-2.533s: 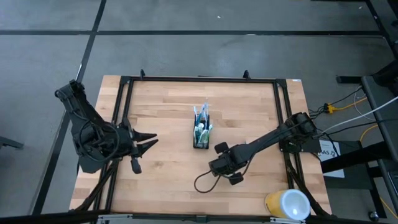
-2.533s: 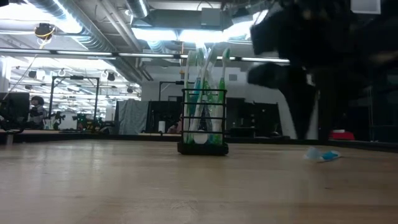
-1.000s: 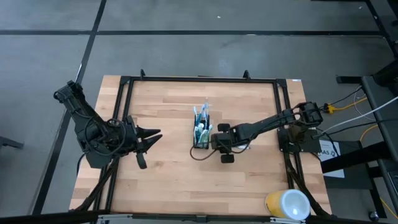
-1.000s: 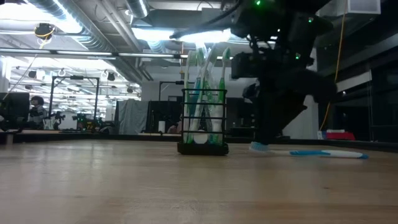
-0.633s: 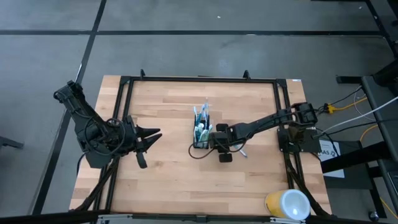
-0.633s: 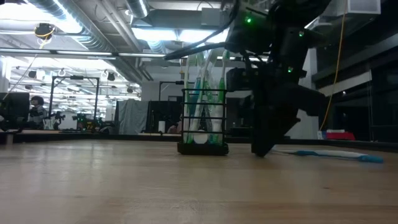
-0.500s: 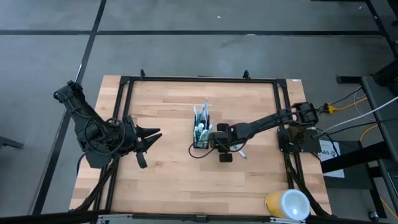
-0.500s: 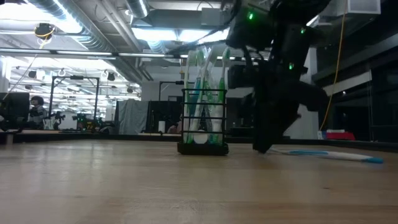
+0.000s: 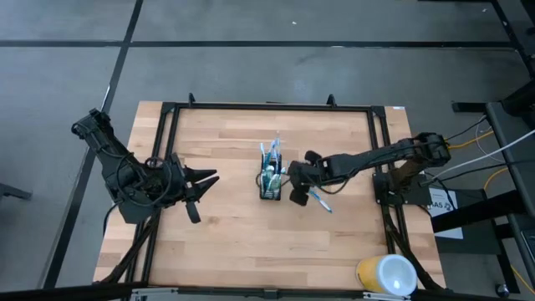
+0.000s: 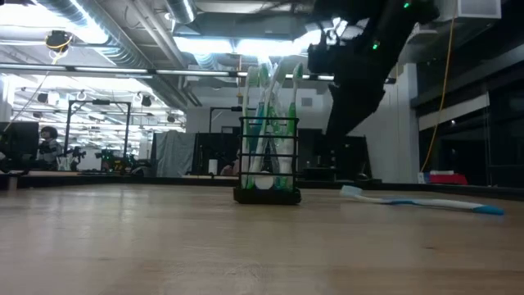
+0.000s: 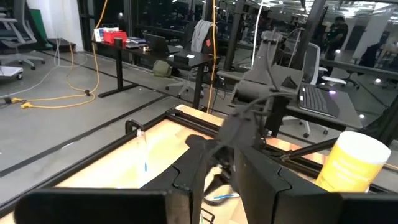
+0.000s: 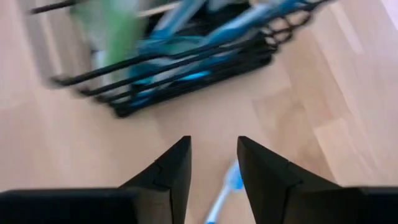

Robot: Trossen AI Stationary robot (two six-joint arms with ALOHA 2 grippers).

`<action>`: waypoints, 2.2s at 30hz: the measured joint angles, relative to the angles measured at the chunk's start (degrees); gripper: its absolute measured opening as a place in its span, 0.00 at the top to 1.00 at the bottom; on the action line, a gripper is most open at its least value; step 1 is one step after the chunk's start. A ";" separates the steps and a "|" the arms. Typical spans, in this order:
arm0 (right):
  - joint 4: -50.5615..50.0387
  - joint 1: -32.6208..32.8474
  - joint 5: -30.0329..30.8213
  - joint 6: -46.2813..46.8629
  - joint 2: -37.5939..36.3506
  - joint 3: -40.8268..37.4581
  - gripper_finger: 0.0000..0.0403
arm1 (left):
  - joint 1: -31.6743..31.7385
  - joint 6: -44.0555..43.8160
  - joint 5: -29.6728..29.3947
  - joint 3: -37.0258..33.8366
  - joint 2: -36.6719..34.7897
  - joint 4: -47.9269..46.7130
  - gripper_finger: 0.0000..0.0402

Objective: Pick & Place toothbrushing station
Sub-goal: Put the blue toothbrush into the black organizer

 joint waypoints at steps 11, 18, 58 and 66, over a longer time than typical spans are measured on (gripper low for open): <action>-2.37 -8.96 -5.28 -3.51 1.64 -1.85 0.58 | -0.61 0.11 2.96 0.00 -0.02 0.51 0.80; 0.56 -9.77 -10.97 -1.68 1.66 -6.41 0.59 | -1.65 0.09 2.83 0.00 -0.02 0.70 0.80; 6.11 1.74 -4.07 -29.14 -4.83 -13.03 0.59 | -1.55 -1.75 2.41 0.00 -0.01 2.03 0.80; 12.46 -1.64 -4.81 -24.39 -2.45 -13.03 0.59 | -0.07 -1.63 3.09 0.00 -0.02 3.37 0.80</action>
